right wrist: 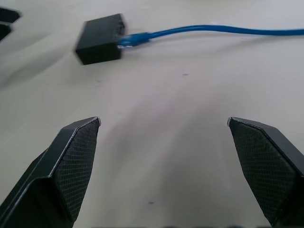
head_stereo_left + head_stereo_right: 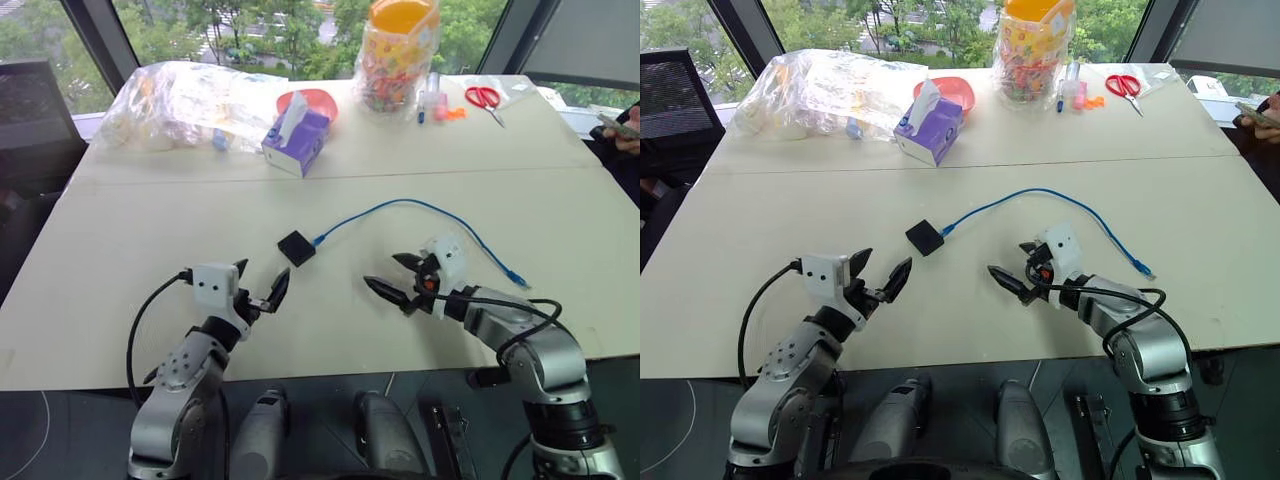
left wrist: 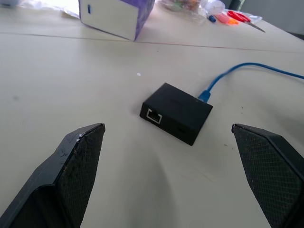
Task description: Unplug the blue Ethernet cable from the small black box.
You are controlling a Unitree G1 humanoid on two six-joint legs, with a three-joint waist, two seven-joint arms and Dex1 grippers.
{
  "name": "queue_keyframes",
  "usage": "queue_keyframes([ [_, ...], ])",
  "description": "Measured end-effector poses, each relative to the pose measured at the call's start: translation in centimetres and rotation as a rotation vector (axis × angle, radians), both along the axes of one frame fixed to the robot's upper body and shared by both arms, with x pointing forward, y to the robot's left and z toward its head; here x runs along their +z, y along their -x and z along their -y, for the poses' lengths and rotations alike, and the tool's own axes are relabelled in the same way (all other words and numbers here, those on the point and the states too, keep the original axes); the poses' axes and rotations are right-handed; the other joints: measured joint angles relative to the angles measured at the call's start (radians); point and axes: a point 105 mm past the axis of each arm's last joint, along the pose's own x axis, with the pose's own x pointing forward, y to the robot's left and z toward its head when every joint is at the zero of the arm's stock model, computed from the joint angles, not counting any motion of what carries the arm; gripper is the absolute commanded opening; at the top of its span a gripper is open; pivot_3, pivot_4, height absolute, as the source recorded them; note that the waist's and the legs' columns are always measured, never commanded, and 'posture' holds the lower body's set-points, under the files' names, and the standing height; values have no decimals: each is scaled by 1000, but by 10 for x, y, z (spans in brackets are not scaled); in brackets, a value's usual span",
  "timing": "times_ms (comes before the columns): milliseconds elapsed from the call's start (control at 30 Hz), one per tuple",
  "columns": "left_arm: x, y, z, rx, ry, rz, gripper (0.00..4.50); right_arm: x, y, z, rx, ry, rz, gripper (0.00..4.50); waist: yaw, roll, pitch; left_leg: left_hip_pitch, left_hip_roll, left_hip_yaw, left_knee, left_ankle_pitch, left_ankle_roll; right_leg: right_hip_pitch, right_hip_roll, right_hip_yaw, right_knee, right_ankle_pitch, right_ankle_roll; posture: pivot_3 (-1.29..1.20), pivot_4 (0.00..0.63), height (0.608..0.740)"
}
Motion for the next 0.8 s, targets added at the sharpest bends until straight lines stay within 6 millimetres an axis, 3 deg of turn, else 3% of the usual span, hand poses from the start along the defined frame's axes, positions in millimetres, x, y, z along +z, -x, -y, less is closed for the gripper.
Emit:
queue_keyframes([
  [100,4,4,2,-26,37,2,4450,0,3,-3,49,10,-15,4500,1,0,0,0,0,0,0,0,0,0,0,0,0,0,0,0,150,728],
  [300,4,20,9,-234,29,-74,4450,19,-1,-4,131,49,27,4500,-1,0,0,0,0,0,0,0,0,0,0,-1,0,0,0,0,150,728],
  [433,10,23,-4,-281,19,-109,4450,26,-1,-8,184,72,20,4500,-1,1,0,-1,0,0,0,0,0,-1,0,-1,0,0,0,0,150,728],
  [600,30,24,-23,-336,9,-126,4450,55,-8,-10,275,169,61,4500,-2,0,0,-1,0,0,0,0,0,-1,-1,-1,0,0,-1,0,150,728],
  [800,41,25,-33,-421,-50,-136,4450,53,-16,-15,375,349,51,4500,-3,0,0,-1,0,1,0,0,0,-2,-1,-1,0,2,-4,0,150,728],
])
